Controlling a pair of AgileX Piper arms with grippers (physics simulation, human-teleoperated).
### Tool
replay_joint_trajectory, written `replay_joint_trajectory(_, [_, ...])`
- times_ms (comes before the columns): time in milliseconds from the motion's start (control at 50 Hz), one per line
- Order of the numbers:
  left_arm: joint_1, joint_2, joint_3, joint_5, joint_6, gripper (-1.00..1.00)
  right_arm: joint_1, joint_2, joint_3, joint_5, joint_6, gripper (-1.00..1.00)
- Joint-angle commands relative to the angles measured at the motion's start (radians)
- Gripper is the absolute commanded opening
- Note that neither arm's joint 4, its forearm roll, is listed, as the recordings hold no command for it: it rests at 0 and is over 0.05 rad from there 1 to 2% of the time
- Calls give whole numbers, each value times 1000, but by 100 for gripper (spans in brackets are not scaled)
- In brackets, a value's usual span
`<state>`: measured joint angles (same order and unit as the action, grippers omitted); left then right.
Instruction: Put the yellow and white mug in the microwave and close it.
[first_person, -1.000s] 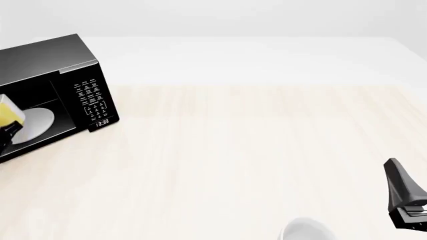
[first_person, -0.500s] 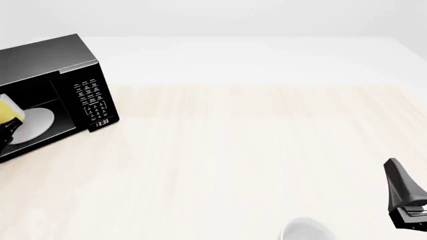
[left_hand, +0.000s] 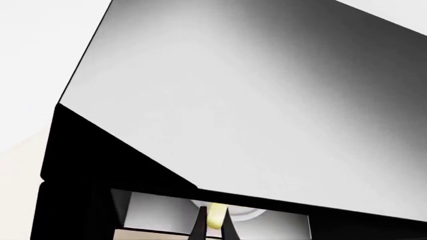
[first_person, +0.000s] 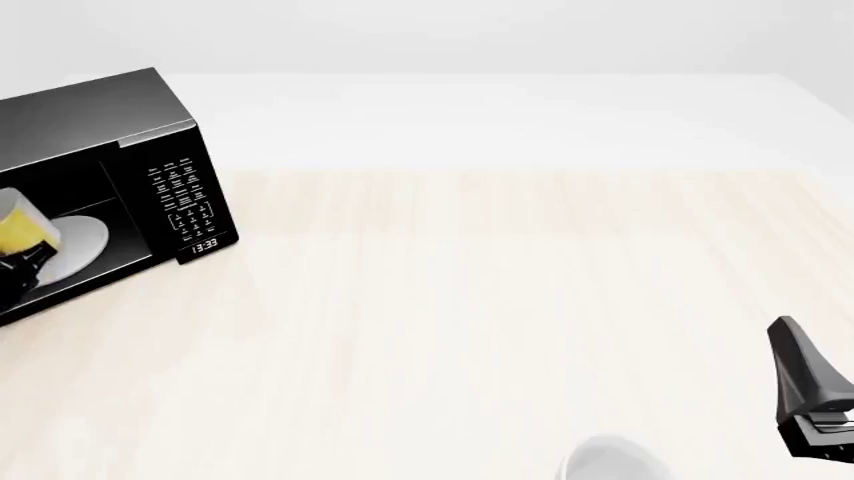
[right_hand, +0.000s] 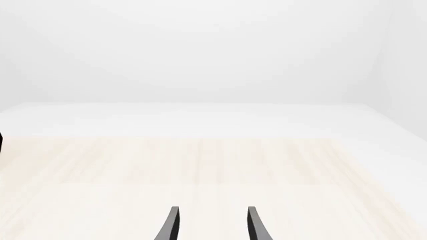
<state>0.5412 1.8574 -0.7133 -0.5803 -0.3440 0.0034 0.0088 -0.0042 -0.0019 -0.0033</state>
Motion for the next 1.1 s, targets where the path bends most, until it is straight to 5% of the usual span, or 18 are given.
replay_joint_trajectory(20, [12, 25, 3, -9, 11, -100, 0, 0, 0, 0, 0, 100])
replay_joint_trajectory(400, [-7, 107, -44, 14, 10, -100, 0, 0, 0, 0, 0, 100])
replay_joint_trajectory(420, [-8, 113, -53, 25, 10, 100, 0, 0, 0, 0, 0, 100])
replay_joint_trajectory(1100, [-69, 92, -42, 28, 36, 100, 0, 0, 0, 0, 0, 100])
